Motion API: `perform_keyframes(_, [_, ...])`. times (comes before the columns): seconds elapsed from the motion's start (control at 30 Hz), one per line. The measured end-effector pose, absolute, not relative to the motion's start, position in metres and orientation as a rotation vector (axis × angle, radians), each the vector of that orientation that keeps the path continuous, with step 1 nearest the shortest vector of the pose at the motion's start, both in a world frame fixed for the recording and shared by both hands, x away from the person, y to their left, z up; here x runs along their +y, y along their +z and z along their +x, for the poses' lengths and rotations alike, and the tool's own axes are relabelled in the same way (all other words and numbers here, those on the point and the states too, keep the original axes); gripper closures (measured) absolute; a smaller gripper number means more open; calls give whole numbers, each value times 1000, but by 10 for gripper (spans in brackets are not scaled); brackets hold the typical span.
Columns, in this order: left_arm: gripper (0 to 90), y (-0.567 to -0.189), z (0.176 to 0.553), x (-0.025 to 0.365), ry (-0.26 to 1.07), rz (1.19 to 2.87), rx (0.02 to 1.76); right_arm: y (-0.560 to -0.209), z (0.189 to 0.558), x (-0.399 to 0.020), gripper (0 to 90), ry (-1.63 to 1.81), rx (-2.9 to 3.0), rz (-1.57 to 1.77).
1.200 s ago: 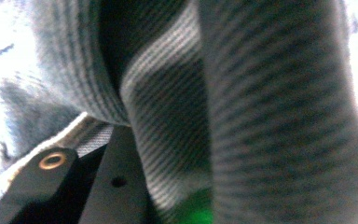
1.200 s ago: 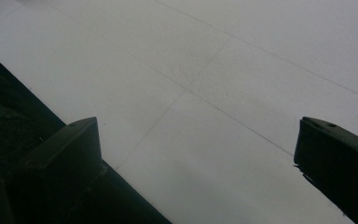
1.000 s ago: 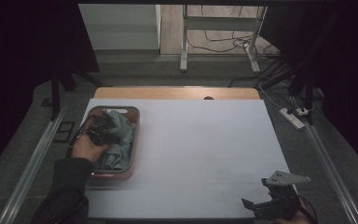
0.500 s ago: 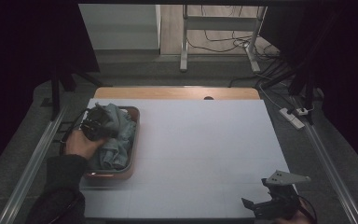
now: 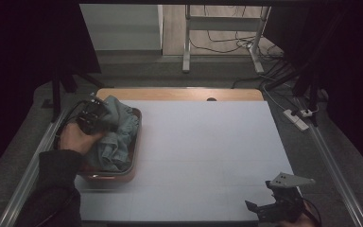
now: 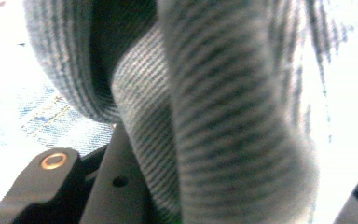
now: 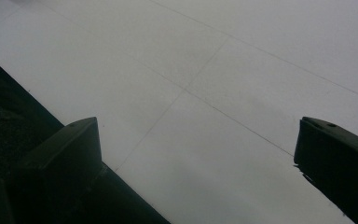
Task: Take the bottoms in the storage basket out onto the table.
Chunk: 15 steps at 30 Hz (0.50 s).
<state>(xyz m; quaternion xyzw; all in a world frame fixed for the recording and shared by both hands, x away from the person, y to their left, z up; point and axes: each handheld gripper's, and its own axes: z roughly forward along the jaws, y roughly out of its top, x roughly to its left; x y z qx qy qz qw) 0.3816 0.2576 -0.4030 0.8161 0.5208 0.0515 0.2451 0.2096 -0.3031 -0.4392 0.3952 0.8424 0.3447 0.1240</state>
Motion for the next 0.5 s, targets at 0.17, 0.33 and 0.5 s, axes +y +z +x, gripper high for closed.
perform_keyframes(0.17, [698, -391, 382, 259, 126, 2204, 1392, -439, 210, -303, 5, 1005, 2456, 1152])
perform_keyframes(0.33, [697, -379, 382, 255, 114, 2196, 1356, -439, 210, -303, 5, 1004, 2456, 1155])
perform_keyframes(0.5, [696, -367, 384, 251, 139, 2205, 1336, -439, 210, -303, 5, 1003, 2456, 1154])
